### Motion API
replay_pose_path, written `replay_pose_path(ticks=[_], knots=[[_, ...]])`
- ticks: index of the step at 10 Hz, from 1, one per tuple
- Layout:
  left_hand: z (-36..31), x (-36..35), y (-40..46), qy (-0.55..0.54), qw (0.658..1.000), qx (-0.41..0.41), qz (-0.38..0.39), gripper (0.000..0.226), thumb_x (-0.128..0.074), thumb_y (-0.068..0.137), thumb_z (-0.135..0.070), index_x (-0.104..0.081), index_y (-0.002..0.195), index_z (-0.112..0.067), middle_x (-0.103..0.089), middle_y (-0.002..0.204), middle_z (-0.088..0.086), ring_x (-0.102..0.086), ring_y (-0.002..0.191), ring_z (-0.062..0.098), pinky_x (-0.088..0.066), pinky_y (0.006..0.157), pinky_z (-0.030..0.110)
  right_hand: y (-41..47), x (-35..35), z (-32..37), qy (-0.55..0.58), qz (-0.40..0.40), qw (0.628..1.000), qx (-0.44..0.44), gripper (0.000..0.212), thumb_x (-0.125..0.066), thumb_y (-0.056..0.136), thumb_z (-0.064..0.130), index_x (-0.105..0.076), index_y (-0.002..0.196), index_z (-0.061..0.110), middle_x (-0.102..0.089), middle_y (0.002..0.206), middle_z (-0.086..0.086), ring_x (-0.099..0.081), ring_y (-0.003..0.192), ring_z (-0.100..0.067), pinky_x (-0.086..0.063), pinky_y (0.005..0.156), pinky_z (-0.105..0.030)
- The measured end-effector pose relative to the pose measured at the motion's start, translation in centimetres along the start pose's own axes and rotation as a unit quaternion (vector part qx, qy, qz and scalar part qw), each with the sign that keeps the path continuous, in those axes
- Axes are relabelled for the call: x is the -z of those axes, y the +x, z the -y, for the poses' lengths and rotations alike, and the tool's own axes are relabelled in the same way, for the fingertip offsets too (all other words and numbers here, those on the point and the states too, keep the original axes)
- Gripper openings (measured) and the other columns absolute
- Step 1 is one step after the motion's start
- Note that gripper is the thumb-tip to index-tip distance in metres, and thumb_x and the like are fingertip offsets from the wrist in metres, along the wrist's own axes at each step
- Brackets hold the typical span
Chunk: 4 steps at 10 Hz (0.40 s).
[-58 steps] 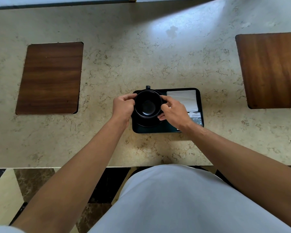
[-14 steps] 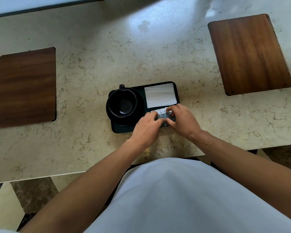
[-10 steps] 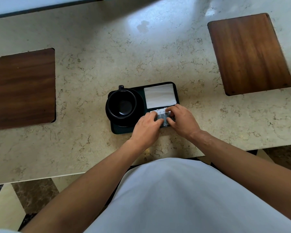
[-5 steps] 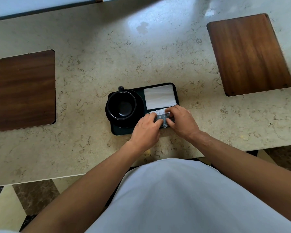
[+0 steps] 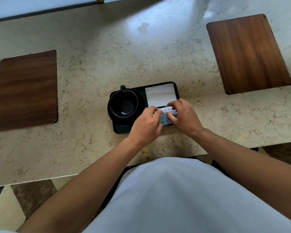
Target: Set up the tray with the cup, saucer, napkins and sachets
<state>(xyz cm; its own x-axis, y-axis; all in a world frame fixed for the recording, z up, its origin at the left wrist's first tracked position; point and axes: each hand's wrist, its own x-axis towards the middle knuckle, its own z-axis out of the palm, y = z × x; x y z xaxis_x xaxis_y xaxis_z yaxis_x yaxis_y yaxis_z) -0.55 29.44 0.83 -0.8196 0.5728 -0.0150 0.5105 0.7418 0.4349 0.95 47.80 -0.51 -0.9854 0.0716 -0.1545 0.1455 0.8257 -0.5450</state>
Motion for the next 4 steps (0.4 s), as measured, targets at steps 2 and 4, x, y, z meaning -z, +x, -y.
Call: replay_pose_path(ticks=[2,4], knots=[[1.5,2.3,0.7,0.041,0.997,-0.012,-0.065,0.046,-0.07,0.087,-0.024,-0.064,0.126,0.0,-0.062,0.121,0.021,-0.059,0.114,0.035,-0.052,0.093,0.049,1.0,0.6,1.3,-0.021,0.032,0.999,0.005,0.061,-0.069,0.092,0.039,-0.05,0.144,0.015,-0.051,0.139,-0.01,-0.046,0.131,-0.026,-0.041,0.112,-0.041],[4.9,4.0,-1.2,0.102,0.993,0.058,-0.022,0.086,-0.065,0.087,-0.054,-0.038,0.153,-0.007,-0.037,0.155,0.022,-0.026,0.15,0.037,-0.011,0.126,0.053,1.1,0.1,3.8,-0.056,0.092,0.994,0.008,0.087,-0.066,0.092,0.054,-0.025,0.161,0.019,-0.022,0.166,-0.009,-0.017,0.155,-0.028,-0.017,0.126,-0.053]])
